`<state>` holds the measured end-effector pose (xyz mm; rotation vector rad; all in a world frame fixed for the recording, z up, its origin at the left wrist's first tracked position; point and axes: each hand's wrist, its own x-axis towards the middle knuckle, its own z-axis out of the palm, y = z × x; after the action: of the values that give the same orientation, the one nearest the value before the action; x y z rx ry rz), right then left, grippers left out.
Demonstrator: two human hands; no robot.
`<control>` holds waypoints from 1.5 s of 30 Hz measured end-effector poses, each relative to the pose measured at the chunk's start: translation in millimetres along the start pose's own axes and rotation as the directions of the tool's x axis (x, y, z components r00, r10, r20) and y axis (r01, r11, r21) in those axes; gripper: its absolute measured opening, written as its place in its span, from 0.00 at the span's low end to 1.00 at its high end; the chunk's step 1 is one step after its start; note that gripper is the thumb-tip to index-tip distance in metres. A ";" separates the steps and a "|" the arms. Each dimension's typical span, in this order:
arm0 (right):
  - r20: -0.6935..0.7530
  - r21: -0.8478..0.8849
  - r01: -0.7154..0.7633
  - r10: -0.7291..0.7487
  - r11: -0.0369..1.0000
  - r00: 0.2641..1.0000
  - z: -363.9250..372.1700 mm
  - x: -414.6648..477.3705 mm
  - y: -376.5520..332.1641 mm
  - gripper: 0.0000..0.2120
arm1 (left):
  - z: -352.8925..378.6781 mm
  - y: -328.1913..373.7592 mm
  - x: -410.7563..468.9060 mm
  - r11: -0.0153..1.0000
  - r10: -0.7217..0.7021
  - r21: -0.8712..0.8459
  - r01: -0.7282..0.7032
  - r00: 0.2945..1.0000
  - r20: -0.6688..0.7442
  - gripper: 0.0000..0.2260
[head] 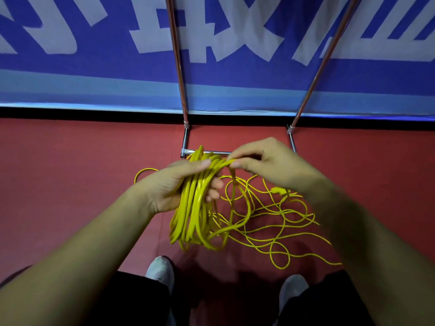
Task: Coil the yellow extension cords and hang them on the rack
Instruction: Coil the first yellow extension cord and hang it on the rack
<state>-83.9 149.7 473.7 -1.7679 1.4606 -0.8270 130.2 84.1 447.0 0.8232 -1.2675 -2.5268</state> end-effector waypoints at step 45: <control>-0.107 -0.157 -0.269 0.254 0.950 0.961 -15.0 7.7 107.9 0.07 | -10.9 11.3 -5.2 0.973 0.098 -0.224 -0.058 0.980 0.174 0.10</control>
<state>-153.9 126.4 393.2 -1.6272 1.8240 -0.6629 139.8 71.9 452.7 0.4919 -1.0221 -2.6659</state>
